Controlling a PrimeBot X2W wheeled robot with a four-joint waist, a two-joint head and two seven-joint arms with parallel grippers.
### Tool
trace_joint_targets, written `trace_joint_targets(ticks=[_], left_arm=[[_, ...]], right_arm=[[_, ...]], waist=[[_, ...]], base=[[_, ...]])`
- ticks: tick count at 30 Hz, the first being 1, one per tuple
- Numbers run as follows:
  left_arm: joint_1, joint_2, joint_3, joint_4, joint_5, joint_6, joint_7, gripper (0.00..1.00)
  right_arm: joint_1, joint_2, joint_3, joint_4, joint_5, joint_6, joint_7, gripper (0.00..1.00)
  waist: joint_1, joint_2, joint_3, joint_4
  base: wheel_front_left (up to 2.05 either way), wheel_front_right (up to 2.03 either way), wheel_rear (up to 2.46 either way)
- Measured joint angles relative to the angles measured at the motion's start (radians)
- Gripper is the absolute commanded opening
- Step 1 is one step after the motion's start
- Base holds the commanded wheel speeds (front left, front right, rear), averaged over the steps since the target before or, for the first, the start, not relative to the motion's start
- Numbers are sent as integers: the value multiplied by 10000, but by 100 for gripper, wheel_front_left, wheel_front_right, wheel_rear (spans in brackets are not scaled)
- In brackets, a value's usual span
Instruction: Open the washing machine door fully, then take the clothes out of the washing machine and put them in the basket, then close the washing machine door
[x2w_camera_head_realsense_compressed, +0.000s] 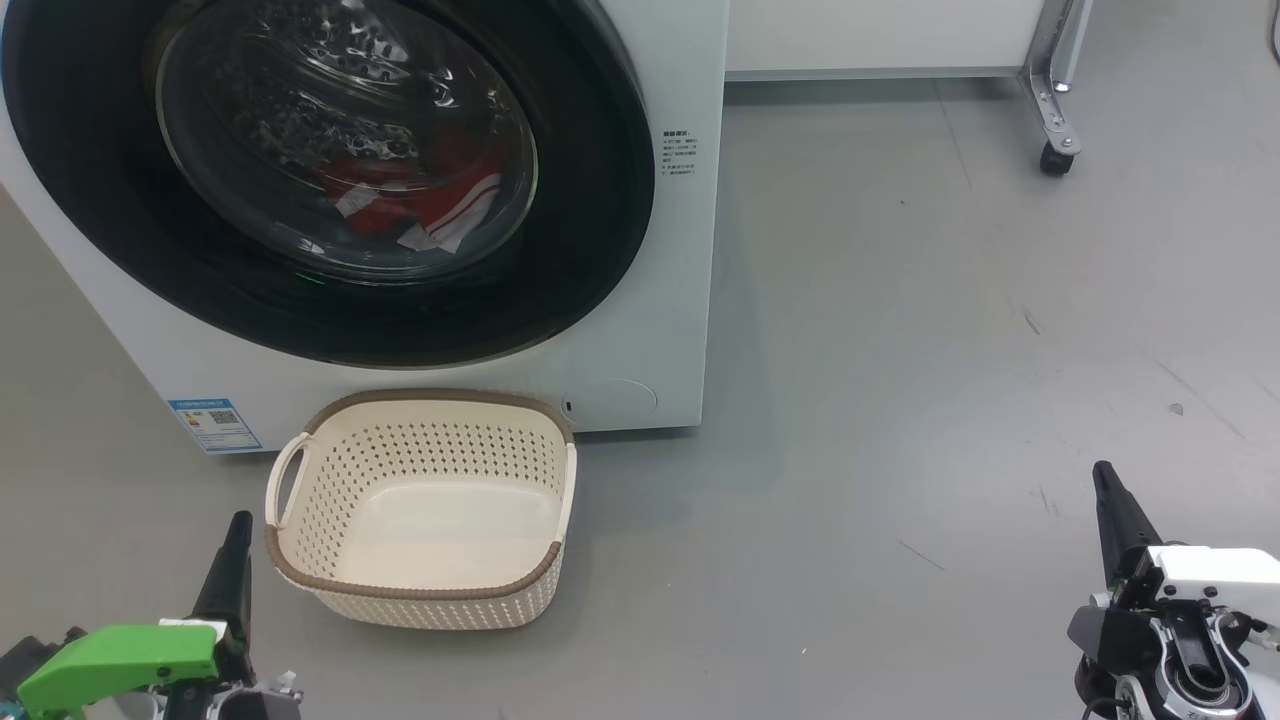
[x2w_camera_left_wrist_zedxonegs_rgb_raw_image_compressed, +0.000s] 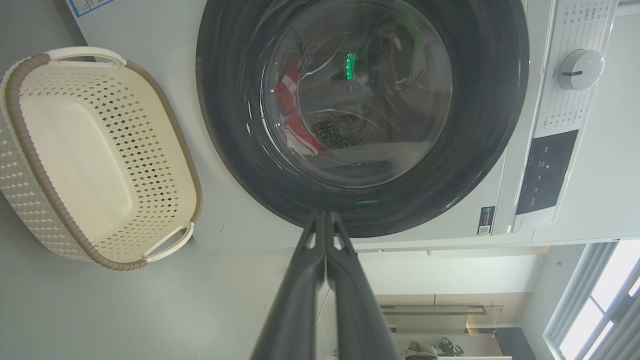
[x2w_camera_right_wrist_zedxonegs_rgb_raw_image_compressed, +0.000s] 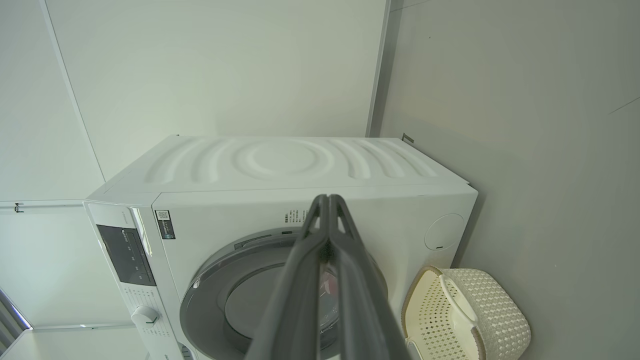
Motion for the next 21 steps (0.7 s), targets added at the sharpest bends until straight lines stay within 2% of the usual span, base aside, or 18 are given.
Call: trace_joint_targets(ticks=[21], left_arm=[[10, -17, 13, 25, -6, 6, 12, 0]], right_arm=[[12, 21, -23, 21, -10, -4, 73, 0]], waist=[[0, 0, 0, 0]], base=[[0, 0, 0]])
